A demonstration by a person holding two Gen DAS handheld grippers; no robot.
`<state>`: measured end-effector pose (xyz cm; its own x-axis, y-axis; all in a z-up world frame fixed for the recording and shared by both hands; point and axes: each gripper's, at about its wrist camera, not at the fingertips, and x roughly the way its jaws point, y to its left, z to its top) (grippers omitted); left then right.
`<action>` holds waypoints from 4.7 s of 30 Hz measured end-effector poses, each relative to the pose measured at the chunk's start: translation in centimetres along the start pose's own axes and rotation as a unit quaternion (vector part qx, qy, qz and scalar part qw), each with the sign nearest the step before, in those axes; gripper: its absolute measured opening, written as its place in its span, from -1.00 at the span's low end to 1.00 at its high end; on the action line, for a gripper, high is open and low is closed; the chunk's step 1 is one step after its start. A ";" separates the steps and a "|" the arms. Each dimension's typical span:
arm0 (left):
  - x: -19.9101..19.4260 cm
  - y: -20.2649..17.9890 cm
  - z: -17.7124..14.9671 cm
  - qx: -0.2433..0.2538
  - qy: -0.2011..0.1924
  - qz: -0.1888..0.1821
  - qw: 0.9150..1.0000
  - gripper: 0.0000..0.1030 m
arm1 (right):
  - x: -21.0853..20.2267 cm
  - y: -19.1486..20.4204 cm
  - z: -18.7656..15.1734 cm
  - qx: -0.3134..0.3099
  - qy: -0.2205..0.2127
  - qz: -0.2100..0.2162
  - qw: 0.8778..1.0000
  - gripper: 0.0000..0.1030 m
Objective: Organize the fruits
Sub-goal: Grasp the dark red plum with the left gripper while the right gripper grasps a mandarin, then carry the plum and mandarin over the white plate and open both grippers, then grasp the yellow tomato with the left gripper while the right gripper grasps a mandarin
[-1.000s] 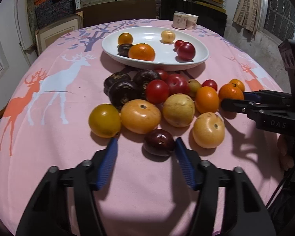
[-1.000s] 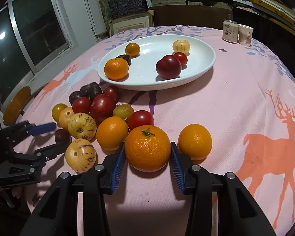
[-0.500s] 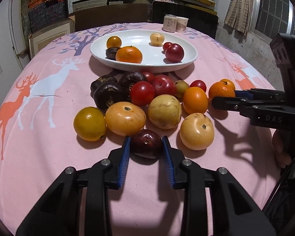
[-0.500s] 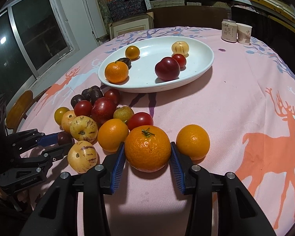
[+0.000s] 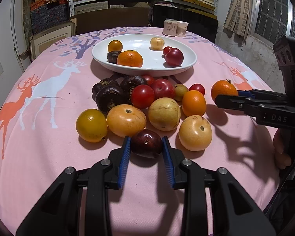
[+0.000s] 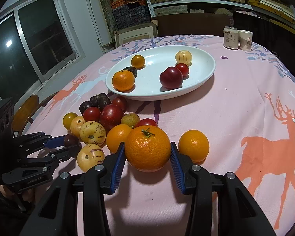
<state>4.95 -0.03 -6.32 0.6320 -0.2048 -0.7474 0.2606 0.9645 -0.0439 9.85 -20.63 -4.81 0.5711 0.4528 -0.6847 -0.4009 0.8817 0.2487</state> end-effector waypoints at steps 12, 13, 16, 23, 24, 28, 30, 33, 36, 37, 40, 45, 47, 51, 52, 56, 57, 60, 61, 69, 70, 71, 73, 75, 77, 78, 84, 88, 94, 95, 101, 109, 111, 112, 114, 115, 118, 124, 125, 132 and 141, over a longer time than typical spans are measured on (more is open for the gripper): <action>-0.1 0.0 -0.1 -0.004 0.001 0.015 1.000 -0.39 | -0.6 0.0 -0.2 -0.002 -0.011 -0.007 1.000 -0.13; -0.1 0.0 -0.2 -0.005 0.001 0.015 1.000 -0.39 | -0.7 0.0 -0.3 -0.002 -0.011 -0.008 1.000 -0.13; -0.1 0.0 -0.3 -0.006 0.002 0.015 1.000 -0.39 | -0.9 0.1 -0.5 -0.004 -0.012 -0.010 1.000 -0.13; -0.1 0.0 -0.4 -0.007 0.003 0.015 1.000 -0.39 | -1.2 0.0 -0.9 0.000 -0.011 -0.012 1.000 -0.13; -0.1 0.0 -0.5 -0.008 0.003 0.014 1.000 -0.39 | -1.2 0.0 -1.0 0.000 -0.012 -0.013 1.000 -0.13; -0.1 0.0 -0.7 -0.009 0.004 0.015 1.000 -0.39 | -1.4 -0.1 -1.1 0.003 -0.012 -0.013 1.000 -0.13; -0.1 0.0 -0.6 -0.009 0.004 0.015 1.000 -0.39 | -1.4 -0.2 -1.1 0.004 -0.013 -0.014 1.000 -0.13; -0.5 0.2 -0.3 -0.005 0.000 0.022 1.000 -0.39 | -1.6 -0.4 -1.1 0.008 -0.013 -0.015 1.000 -0.13; -1.8 0.8 1.2 -0.004 -0.018 0.028 0.999 -0.39 | -1.4 -0.7 -0.6 0.018 0.004 -0.018 1.000 -0.13; -2.3 1.0 1.9 -0.005 -0.024 0.027 0.999 -0.39 | -1.6 -0.7 -0.1 0.021 0.005 -0.019 1.000 -0.13; -3.5 1.2 4.9 0.000 -0.047 0.027 0.999 -0.39 | -2.9 -0.6 2.0 0.013 -0.016 -0.025 0.999 -0.13; -3.1 0.3 10.6 0.021 -0.064 0.017 0.998 -0.39 | -4.3 -0.1 7.2 -0.027 -0.066 -0.064 0.995 -0.13; -1.4 0.0 12.6 0.021 -0.056 0.006 0.998 -0.39 | -3.7 -0.6 9.0 -0.026 -0.073 -0.071 0.994 -0.13; 3.8 -1.2 15.7 0.030 -0.031 -0.005 0.999 -0.39 | -0.4 -2.4 11.5 -0.025 -0.078 -0.106 0.991 -0.13; 5.2 -1.4 16.1 0.032 -0.022 -0.006 0.999 -0.39 | 0.7 -3.0 11.9 -0.023 -0.077 -0.112 0.991 -0.13; 10.4 -1.6 16.8 0.034 0.024 0.006 0.999 -0.39 | 4.8 -6.5 13.3 0.015 -0.055 -0.113 0.992 -0.13; 11.2 -1.5 16.8 0.032 0.031 0.009 0.999 -0.39 | 5.4 -6.9 13.5 0.022 -0.052 -0.108 0.993 -0.13; 12.3 -1.0 16.9 0.025 0.036 0.008 0.999 -0.36 | 6.8 -6.9 14.0 0.017 -0.048 -0.099 0.994 -0.12; 12.2 -1.0 16.9 0.027 0.032 0.011 0.999 -0.23 | 7.1 -6.7 14.1 0.014 -0.046 -0.098 0.994 -0.12; 6.8 -0.5 16.0 0.018 -0.018 0.020 0.999 0.29 | 3.8 -5.5 13.0 0.007 -0.079 -0.094 0.992 0.11; 5.5 -0.2 15.4 0.016 -0.026 0.021 0.999 0.30 | 2.9 -5.4 12.5 0.009 -0.083 -0.092 0.992 0.14; 4.3 0.0 14.7 0.015 -0.032 0.021 0.999 0.32 | 1.8 -5.3 11.7 0.010 -0.087 -0.091 0.992 0.15; 1.7 0.7 12.7 0.011 -0.047 0.025 0.999 0.45 | 0.2 -5.2 10.0 0.010 -0.091 -0.094 0.991 0.16; -0.5 1.4 10.4 0.009 -0.053 0.034 0.998 0.48 | -1.2 -4.9 7.7 0.011 -0.085 -0.094 0.992 0.17; -1.8 2.4 8.2 -0.003 -0.048 0.036 0.998 0.48 | -2.0 -4.7 5.9 0.011 -0.077 -0.093 0.993 0.17; -2.3 2.9 7.1 -0.012 -0.041 0.035 0.998 0.48 | -2.3 -4.4 5.0 0.008 -0.072 -0.094 0.993 0.17; -2.8 4.8 2.6 -0.033 -0.013 0.058 0.998 0.48 | -2.8 -2.9 1.6 -0.010 -0.047 -0.102 0.994 0.29; -1.8 5.3 1.9 -0.034 0.003 0.092 0.995 0.48 | -1.9 -2.2 1.0 -0.016 -0.027 -0.110 0.993 0.29; -0.4 5.6 1.5 -0.026 0.017 0.118 0.992 0.48 | -0.6 -2.7 1.3 0.004 -0.007 -0.112 0.994 0.28; -0.2 5.6 1.4 -0.024 0.020 0.121 0.992 0.50 | -0.4 -2.9 1.5 0.008 -0.004 -0.110 0.994 0.22; 1.0 5.9 2.6 -0.024 0.021 0.119 0.992 0.50 | 1.9 -3.0 2.0 0.017 0.037 -0.085 0.996 -0.05; 2.1 6.8 2.9 -0.045 0.037 0.075 0.995 0.31 | 1.9 -3.9 1.8 0.045 0.036 -0.059 0.997 -0.30; 2.0 6.2 2.9 -0.034 0.034 0.074 0.996 0.18 | 1.8 -3.9 1.8 0.046 0.035 -0.057 0.997 -0.30; 2.0 6.0 2.9 -0.030 0.033 0.073 0.996 0.09 | 1.8 -3.9 1.7 0.046 0.035 -0.056 0.997 -0.30; 2.1 5.6 2.9 -0.021 0.033 0.058 0.998 -0.27 | 1.7 -3.9 1.7 0.046 0.034 -0.056 0.997 -0.30; 2.1 5.3 2.9 -0.016 0.032 0.065 0.997 -0.27 | 1.7 -3.8 1.7 0.046 0.034 -0.056 0.997 -0.31; 2.2 5.5 3.0 -0.021 0.037 0.062 0.997 -0.22 | 1.8 -3.8 1.7 0.047 0.036 -0.056 0.997 -0.27; 2.5 6.5 2.8 -0.046 0.045 0.055 0.996 0.07 | 2.1 -3.7 1.5 0.044 0.048 -0.056 0.996 -0.15; 2.6 6.4 2.8 -0.045 0.046 0.056 0.996 0.05 | 2.0 -3.8 1.5 0.046 0.047 -0.055 0.996 -0.21; 2.2 6.9 2.7 -0.059 0.037 0.058 0.996 -0.27 | 1.7 -4.3 1.4 0.059 0.037 -0.038 0.997 -0.30; 2.9 7.7 3.7 -0.071 0.048 0.067 0.994 -0.07 | 1.6 -4.5 1.4 0.064 0.034 -0.036 0.997 -0.29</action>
<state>11.52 6.15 -6.39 0.5795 -0.0624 -0.8126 0.0691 0.9972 -0.0274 13.57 -23.67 -6.06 0.5427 0.3823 -0.7479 -0.2639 0.9229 0.2802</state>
